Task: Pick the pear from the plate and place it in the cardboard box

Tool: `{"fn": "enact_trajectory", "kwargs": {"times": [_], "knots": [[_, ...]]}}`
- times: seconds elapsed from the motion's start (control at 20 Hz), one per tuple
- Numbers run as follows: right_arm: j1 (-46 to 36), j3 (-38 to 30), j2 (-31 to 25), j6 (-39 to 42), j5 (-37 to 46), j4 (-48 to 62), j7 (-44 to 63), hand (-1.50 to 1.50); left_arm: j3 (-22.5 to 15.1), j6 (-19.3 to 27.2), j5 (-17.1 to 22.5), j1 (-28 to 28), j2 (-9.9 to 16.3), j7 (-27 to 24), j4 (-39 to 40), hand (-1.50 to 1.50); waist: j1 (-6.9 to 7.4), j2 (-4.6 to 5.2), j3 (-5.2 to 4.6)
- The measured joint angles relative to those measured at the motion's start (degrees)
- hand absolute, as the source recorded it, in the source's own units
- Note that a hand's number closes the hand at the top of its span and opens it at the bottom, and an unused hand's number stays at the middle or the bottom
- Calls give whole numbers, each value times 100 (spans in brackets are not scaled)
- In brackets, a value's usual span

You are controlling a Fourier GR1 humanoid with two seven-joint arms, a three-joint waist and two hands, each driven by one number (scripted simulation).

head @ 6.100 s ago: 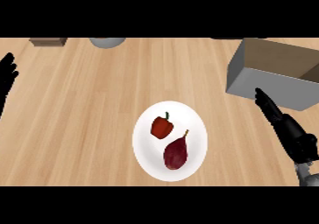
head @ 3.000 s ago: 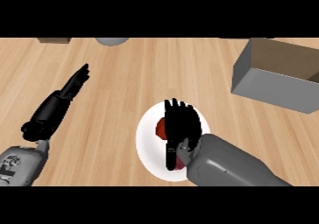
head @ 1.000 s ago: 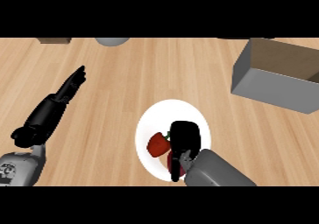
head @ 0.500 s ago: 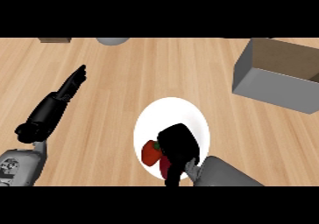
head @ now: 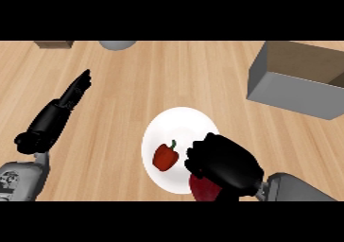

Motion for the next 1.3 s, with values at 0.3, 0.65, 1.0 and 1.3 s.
{"fn": "enact_trajectory", "kwargs": {"times": [0.3,0.65,1.0,1.3], "knots": [[529,-1189,-953,-342,-671,-1002,-562,150,22,-46,-16,202,22,84,-256,0,-5,-11,-7],[554,-2824,-924,-385,-1935,-874,32,150,16,2,-99,-14,-86,126,-151,0,13,14,-12],[-64,-4023,-918,-34,-2551,420,126,150,22,-104,-127,-123,-152,139,-61,0,117,29,-13],[-671,-4347,-1146,211,-2167,2144,-688,150,-29,-110,-217,-85,-261,116,-123,0,186,48,-12]]}}
